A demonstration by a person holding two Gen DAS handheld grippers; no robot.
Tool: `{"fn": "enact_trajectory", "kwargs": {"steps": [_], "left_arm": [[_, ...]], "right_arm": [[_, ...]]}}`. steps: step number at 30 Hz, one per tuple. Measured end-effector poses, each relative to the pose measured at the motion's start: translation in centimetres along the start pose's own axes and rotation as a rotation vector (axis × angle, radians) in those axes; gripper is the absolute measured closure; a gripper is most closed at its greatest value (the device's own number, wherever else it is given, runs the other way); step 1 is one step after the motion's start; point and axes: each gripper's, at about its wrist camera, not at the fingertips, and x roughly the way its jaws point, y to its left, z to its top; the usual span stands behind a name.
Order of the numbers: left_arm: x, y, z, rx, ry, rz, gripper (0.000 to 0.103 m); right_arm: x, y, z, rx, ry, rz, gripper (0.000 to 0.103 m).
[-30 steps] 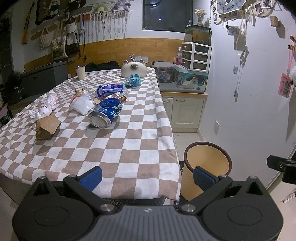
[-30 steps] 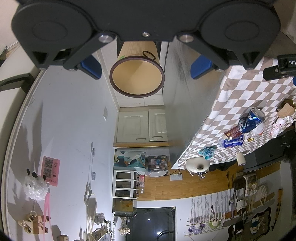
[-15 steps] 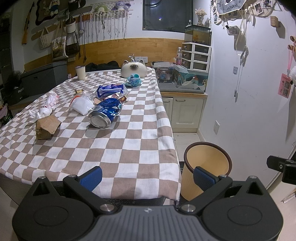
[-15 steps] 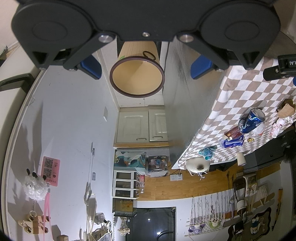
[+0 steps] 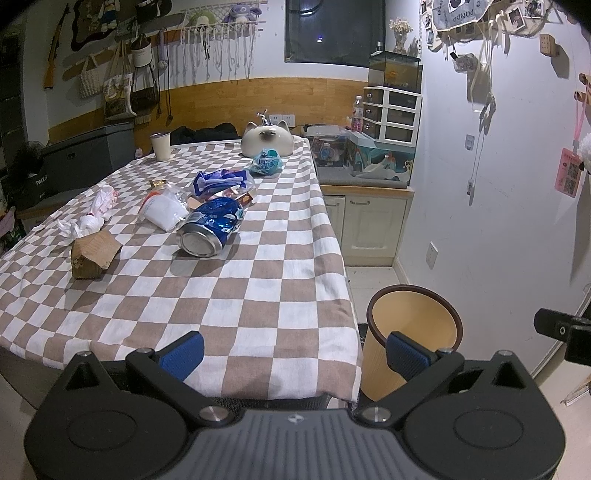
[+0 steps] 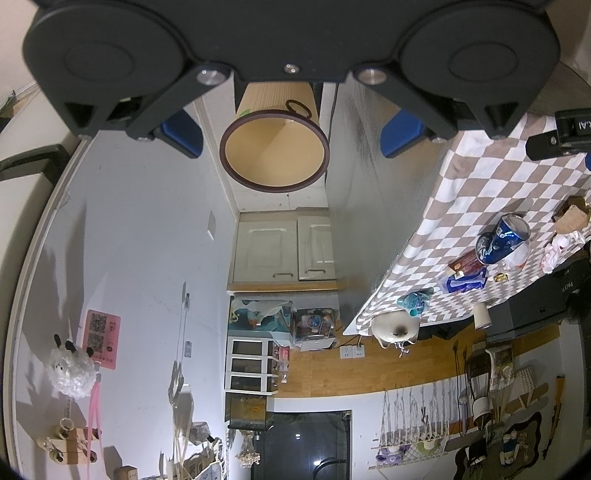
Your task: Collect trash
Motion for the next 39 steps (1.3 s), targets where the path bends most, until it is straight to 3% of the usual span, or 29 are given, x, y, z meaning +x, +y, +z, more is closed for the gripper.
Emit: {"fn": "enact_trajectory", "kwargs": {"steps": [5,14,21,32,39], "left_arm": [[0.8,0.5,1.3,-0.014,-0.017,0.009,0.0],[4.5,3.5,2.6,-0.065,-0.001,0.077,0.0],[7.2,8.6,4.2,-0.119,0.0,0.171,0.0],[9.7,17.6,8.3,-0.148,-0.061,0.328,0.0],[12.6,22.7,10.0,-0.162,-0.003,0.365,0.0]], "right_arm": [[-0.5,-0.8,1.6,0.004,-0.025,0.01,0.0],[3.4,1.3,2.5,0.002,-0.042,0.074,0.0],[6.5,4.2,4.3,-0.015,-0.041,0.145,0.0],[11.4,10.3,8.2,-0.03,-0.034,0.278,0.0],[14.3,13.5,10.4,0.047,-0.043,0.418,0.0]]}}
